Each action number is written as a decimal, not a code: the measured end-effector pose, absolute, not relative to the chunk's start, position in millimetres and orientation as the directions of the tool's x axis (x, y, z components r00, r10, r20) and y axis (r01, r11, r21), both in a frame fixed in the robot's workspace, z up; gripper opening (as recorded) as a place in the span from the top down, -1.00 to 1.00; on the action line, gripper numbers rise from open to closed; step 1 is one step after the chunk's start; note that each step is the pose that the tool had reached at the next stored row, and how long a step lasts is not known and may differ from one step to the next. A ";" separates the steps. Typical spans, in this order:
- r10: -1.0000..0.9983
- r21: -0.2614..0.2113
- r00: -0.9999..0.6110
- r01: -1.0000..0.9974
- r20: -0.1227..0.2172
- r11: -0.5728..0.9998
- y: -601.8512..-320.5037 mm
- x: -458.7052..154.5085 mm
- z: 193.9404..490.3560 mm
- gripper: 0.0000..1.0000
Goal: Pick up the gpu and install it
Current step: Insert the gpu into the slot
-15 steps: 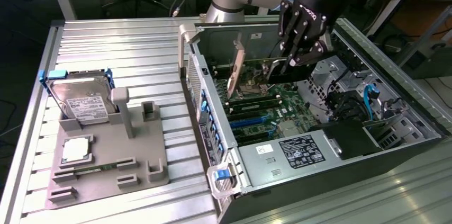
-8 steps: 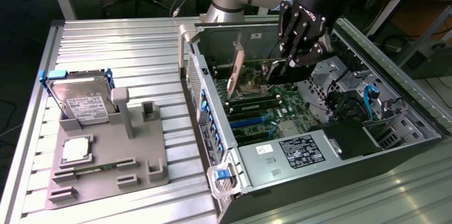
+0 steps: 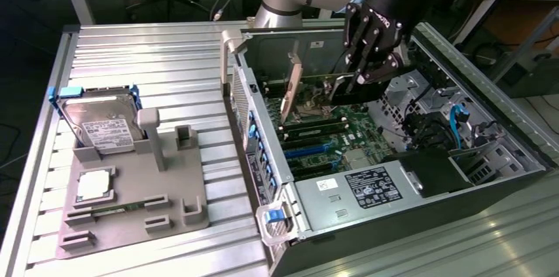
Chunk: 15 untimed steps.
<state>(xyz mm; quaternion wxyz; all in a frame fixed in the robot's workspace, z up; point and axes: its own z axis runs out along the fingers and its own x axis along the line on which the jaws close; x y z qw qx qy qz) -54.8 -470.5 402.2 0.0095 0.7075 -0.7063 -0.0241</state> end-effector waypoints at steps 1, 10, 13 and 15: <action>-1.000 0.047 0.001 -0.999 -0.021 -0.002 -470.5 -54.8 401.9 0.47; -1.000 0.047 0.001 -0.999 -0.021 -0.002 -470.5 -54.8 397.6 0.47; -1.000 0.047 0.001 -0.999 -0.021 -0.002 -470.5 -54.9 395.8 0.47; -1.000 0.047 0.001 -0.999 -0.021 -0.002 -470.5 -54.8 394.7 0.47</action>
